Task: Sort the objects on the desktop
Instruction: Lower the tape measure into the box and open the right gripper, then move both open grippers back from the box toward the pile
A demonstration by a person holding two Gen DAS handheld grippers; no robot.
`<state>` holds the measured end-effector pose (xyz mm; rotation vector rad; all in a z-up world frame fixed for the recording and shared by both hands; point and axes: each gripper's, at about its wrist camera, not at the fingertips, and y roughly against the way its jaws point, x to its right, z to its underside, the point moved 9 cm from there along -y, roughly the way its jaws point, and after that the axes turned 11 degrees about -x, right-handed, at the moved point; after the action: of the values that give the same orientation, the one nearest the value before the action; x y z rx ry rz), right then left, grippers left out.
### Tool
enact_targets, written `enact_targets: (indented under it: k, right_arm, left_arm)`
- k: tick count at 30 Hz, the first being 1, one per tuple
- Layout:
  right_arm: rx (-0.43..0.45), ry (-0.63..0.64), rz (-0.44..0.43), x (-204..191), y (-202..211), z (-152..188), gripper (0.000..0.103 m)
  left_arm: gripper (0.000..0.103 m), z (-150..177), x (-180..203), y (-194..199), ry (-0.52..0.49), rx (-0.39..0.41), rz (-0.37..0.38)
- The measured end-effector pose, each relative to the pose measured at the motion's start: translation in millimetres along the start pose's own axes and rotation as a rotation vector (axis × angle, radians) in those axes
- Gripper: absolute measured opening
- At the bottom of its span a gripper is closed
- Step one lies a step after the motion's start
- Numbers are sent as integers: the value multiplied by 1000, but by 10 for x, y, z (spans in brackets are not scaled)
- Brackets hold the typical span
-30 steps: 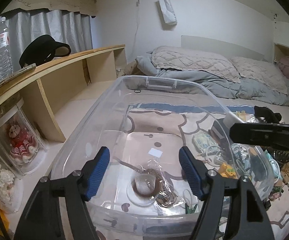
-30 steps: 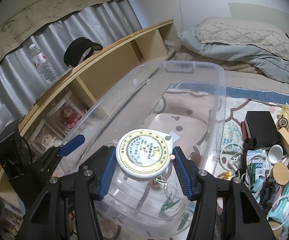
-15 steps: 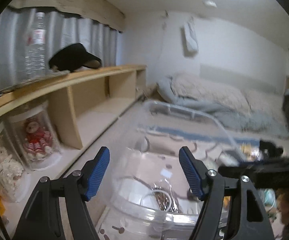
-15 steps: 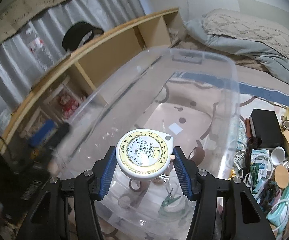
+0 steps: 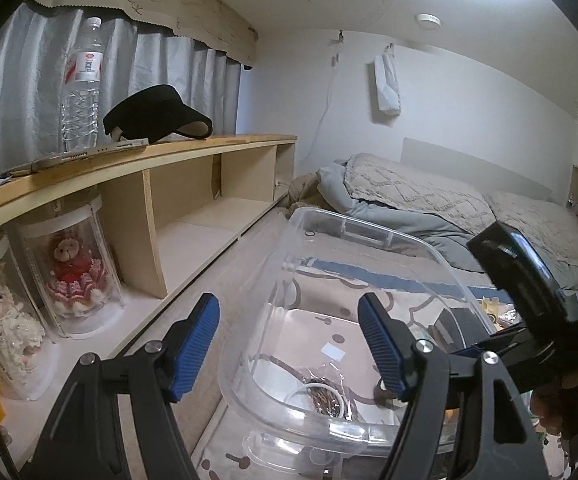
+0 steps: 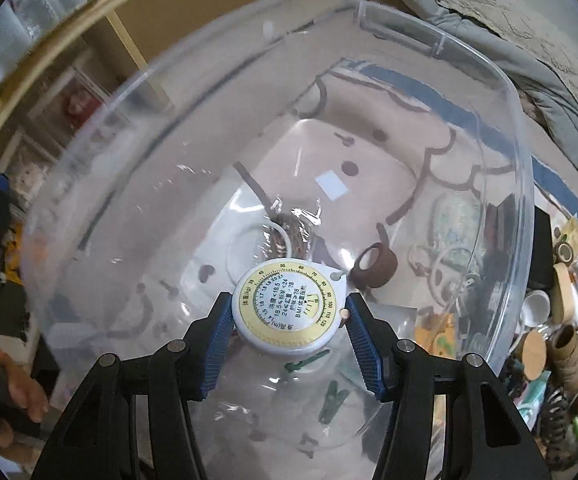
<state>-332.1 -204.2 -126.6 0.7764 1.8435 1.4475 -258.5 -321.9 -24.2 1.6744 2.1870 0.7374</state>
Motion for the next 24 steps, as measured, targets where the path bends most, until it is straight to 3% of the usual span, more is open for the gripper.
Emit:
enact_targets:
  k: [12, 19, 24]
  right_arm:
    - [14, -32, 2, -4, 21, -40, 57]
    - [78, -13, -4, -43, 143, -37, 57]
    - [187, 33, 19, -55, 310, -55, 62]
  left_arm:
    - [72, 26, -41, -50, 16, -14, 4]
    - [72, 37, -12, -59, 6, -20, 3]
    - [72, 39, 25, -71, -5, -27, -1]
